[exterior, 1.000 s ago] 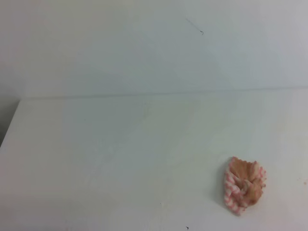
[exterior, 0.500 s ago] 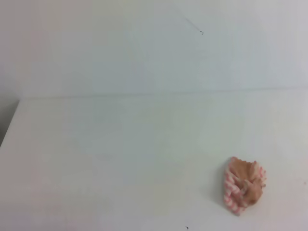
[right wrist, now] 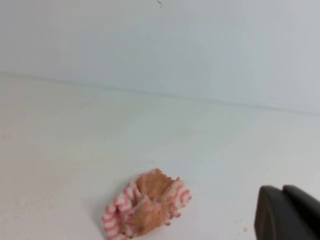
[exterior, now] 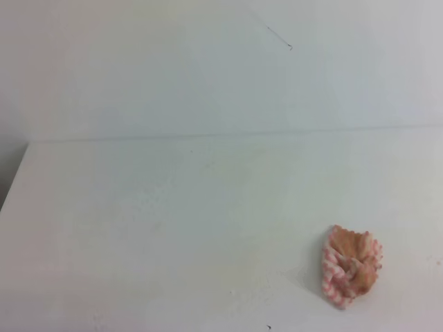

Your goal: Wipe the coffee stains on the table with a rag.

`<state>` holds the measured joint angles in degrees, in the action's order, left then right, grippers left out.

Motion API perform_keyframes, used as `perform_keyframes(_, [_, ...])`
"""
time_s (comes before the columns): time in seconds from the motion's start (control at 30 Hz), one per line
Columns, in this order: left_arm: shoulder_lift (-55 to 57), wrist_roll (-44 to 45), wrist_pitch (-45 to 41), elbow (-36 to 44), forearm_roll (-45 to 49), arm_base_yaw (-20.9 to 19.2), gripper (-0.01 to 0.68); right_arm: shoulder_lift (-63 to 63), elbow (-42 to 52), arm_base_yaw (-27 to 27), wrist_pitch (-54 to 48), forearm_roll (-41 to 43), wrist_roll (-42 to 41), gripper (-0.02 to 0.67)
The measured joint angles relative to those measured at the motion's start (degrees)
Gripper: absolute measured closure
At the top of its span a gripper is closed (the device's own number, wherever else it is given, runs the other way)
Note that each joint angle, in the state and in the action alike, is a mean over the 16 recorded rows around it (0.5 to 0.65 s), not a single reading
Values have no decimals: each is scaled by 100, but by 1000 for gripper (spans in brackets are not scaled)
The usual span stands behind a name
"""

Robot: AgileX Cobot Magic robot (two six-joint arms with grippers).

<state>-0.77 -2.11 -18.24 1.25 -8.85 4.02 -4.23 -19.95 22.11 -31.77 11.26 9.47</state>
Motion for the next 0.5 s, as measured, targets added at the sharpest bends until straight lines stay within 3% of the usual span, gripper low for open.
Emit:
perform_keyframes(0.2, [0,0,0,0,0,-2,673,10,161,-240,212,27,-1,649])
perform_keyframes(0.5, [39,-1,-24,-62,1,-3,674,222,740,-1385,970,-25,-4,649])
